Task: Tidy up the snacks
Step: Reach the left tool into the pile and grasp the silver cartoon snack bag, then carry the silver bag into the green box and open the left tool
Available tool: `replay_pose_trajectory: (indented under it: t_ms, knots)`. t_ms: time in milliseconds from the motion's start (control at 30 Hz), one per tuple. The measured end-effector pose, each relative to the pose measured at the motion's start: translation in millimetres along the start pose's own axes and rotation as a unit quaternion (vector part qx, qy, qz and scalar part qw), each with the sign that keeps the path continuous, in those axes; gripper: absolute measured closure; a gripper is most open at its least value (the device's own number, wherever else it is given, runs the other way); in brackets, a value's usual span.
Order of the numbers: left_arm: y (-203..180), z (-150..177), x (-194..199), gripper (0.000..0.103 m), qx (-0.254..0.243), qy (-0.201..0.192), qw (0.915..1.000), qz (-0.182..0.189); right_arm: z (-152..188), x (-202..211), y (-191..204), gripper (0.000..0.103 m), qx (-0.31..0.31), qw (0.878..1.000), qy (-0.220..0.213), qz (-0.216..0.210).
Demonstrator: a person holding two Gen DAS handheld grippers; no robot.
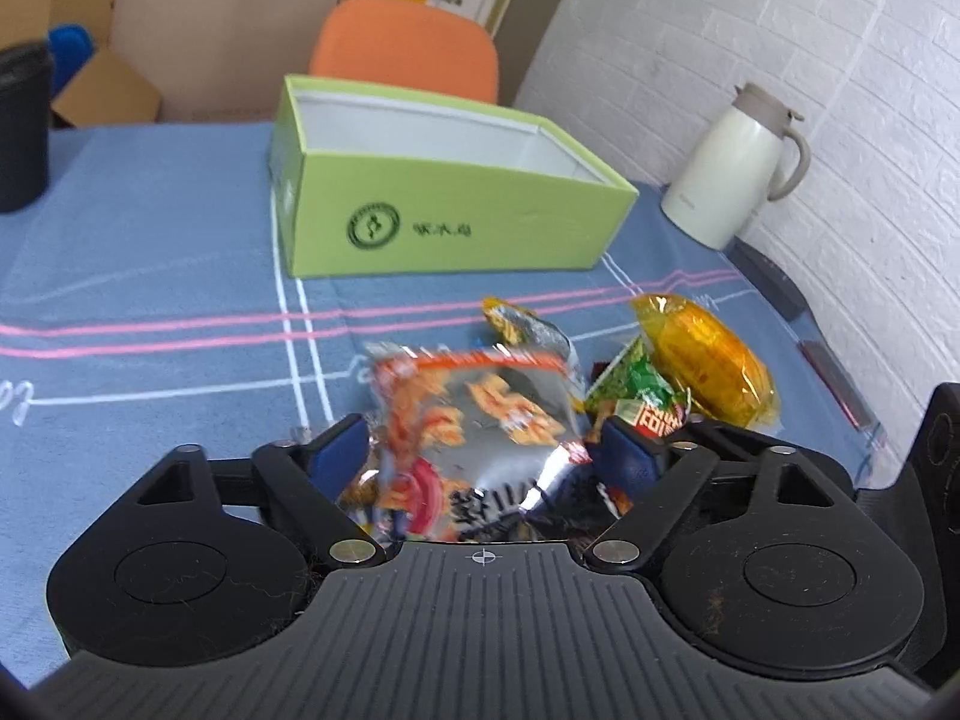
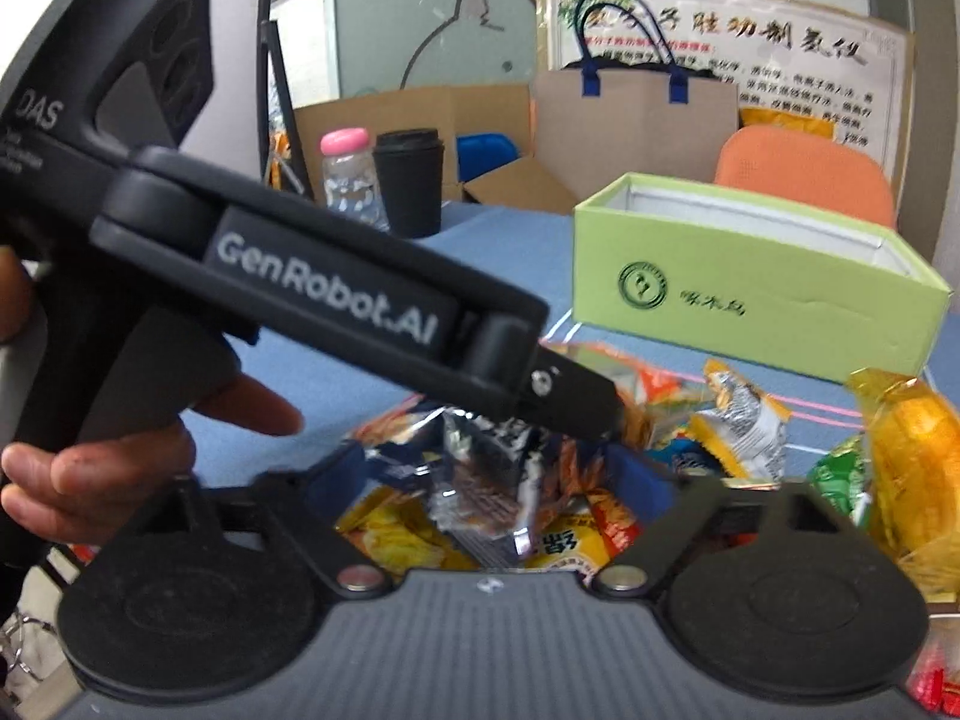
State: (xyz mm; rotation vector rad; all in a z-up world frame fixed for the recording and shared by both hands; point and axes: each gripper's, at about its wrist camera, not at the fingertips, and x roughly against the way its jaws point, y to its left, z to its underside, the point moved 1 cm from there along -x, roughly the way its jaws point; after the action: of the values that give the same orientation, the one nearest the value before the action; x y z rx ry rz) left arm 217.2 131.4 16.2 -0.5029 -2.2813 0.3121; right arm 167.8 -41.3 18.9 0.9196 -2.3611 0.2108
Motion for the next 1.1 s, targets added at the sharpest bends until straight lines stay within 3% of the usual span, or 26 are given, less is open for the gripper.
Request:
replay_pose_trajectory:
  t_ms: [100,233,367,467,633,767,867,933,967,1033,1100]
  knots:
    - [2,6,1,0.059,-0.005,-0.007,1.0000,-0.005,-4,2,0,0.034,0.008,1.000,0.000,0.001]
    - [-1,-12,15,0.061,-0.001,-0.037,0.9993,-0.005,-27,7,-2,0.034,0.031,0.999,-0.023,0.005]
    - [-8,-62,15,0.060,-0.016,-0.070,0.9973,-0.012,-66,0,-15,0.033,0.072,0.995,-0.057,0.031]
    - [-8,-110,1,0.062,-0.027,-0.095,0.9948,-0.025,-103,-27,-39,0.033,0.086,0.993,-0.068,0.042]
    - [12,-177,-53,0.062,-0.022,-0.086,0.9948,-0.049,-148,-89,-95,0.034,0.073,0.996,-0.031,0.029]
    - [40,-194,-101,0.062,0.002,-0.054,0.9962,-0.068,-157,-135,-128,0.034,0.049,0.999,0.012,-0.002]
    - [55,-199,-119,0.057,0.009,-0.056,0.9955,-0.076,-154,-153,-138,0.027,0.050,0.998,0.025,-0.007]
    - [59,-200,-119,0.043,0.003,-0.071,0.9944,-0.079,-151,-153,-143,0.019,0.043,0.999,0.023,-0.008]
    - [60,-200,-115,0.036,0.005,-0.082,0.9932,-0.082,-150,-149,-147,0.012,0.037,0.999,0.020,-0.008]
    - [58,-200,-104,0.036,0.005,-0.094,0.9923,-0.080,-147,-133,-152,0.001,0.026,1.000,0.005,-0.003]
    - [53,-197,-89,0.028,0.006,-0.109,0.9910,-0.078,-146,-107,-153,0.001,0.031,0.999,-0.014,0.008]
